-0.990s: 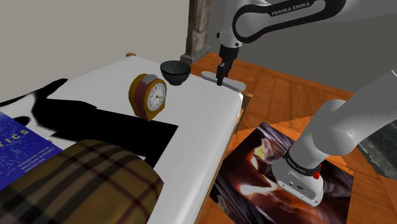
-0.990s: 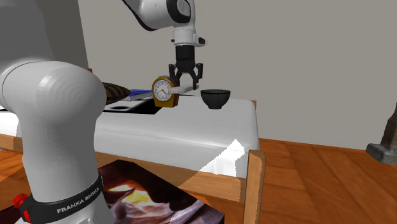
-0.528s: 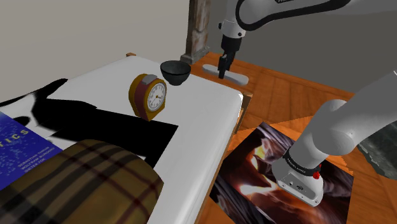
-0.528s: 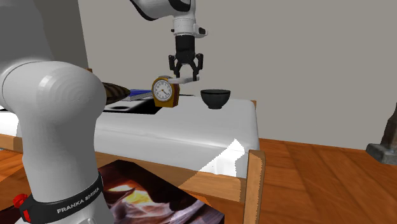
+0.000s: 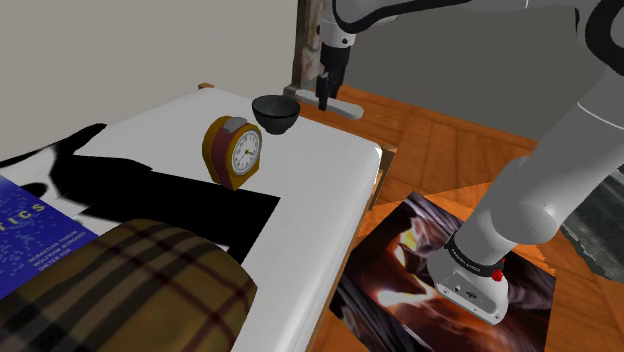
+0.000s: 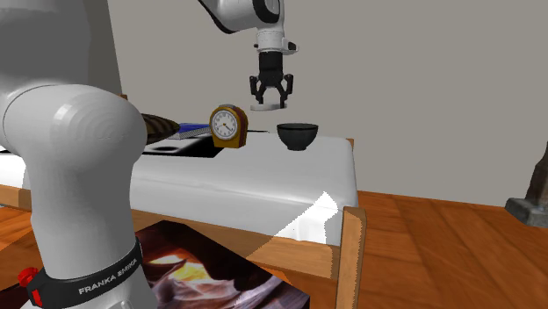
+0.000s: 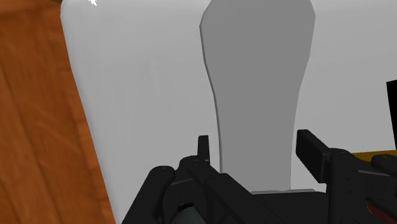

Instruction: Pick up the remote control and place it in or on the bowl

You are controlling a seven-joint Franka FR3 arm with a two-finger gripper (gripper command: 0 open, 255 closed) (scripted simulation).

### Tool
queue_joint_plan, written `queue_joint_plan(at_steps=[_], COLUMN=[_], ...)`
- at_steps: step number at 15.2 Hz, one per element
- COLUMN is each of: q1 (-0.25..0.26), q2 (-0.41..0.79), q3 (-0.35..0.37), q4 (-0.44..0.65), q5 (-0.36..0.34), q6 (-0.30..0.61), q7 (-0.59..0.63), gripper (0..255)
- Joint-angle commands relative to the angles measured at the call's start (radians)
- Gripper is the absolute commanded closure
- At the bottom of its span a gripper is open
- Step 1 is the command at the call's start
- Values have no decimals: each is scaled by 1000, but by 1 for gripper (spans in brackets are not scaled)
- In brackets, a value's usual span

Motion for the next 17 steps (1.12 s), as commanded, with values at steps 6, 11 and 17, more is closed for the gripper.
queue_joint_plan(at_steps=[6,11,17], q1=[0,0,1], q2=[306,559,810], q3=[-1,-1,-1], q4=[393,769,1141], q5=[0,0,1], q6=[-86,-209,-330], q7=[-3,-5,-8], gripper=[255,255,255])
